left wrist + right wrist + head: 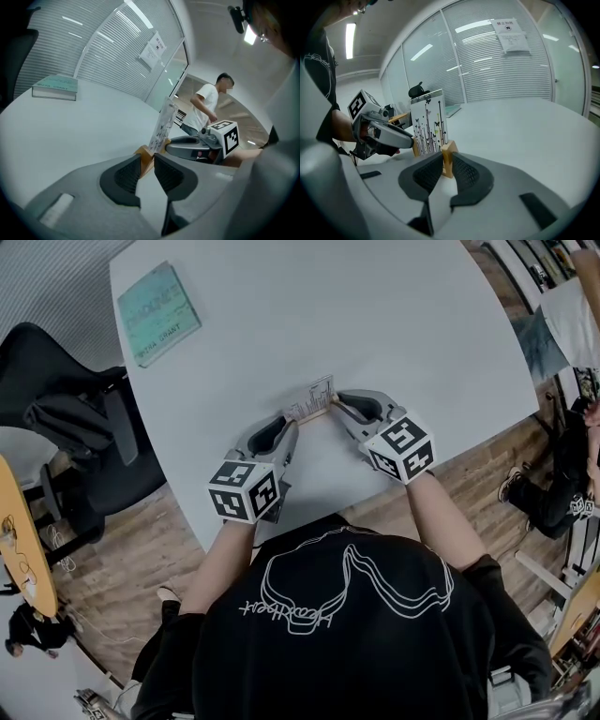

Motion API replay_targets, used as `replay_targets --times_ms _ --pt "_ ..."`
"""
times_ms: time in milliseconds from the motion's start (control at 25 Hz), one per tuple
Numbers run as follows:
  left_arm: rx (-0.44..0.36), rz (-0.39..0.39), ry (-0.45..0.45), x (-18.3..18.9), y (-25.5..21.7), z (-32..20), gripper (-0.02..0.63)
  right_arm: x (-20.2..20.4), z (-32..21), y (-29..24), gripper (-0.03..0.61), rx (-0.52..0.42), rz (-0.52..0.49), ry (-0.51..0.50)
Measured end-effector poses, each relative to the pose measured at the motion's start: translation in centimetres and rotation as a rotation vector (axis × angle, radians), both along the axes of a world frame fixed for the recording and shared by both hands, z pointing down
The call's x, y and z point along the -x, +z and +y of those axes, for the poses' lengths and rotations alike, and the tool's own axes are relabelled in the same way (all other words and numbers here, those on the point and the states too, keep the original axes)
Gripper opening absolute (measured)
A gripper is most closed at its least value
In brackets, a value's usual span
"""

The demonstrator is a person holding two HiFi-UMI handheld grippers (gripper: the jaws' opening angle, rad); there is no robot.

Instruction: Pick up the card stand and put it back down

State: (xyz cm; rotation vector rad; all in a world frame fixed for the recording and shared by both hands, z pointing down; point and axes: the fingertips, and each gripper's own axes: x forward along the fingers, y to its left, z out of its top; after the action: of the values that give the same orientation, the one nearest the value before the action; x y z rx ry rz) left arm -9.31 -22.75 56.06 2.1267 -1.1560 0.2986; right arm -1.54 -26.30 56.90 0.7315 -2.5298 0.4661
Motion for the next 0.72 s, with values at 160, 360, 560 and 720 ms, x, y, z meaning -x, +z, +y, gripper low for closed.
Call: replay_targets --times_ms 160,360,560,720 --pt "0.016 0.023 -0.008 0.0 0.0 -0.1 0.097 0.0 0.0 -0.1 0.066 -0.009 0.006 -0.001" --pt "0.006 0.012 -0.012 0.2 -0.3 -0.2 0.095 0.1 0.0 -0.4 0.066 -0.03 0.032 -0.008" --pt "0.007 0.006 0.009 -0.4 -0.1 0.4 0.092 -0.4 0.5 -0.5 0.064 -0.031 0.032 0.016" --pt "0.006 0.017 0.017 -0.5 -1.3 0.9 0.092 -0.5 0.9 -1.6 0.063 -0.037 0.026 0.027"
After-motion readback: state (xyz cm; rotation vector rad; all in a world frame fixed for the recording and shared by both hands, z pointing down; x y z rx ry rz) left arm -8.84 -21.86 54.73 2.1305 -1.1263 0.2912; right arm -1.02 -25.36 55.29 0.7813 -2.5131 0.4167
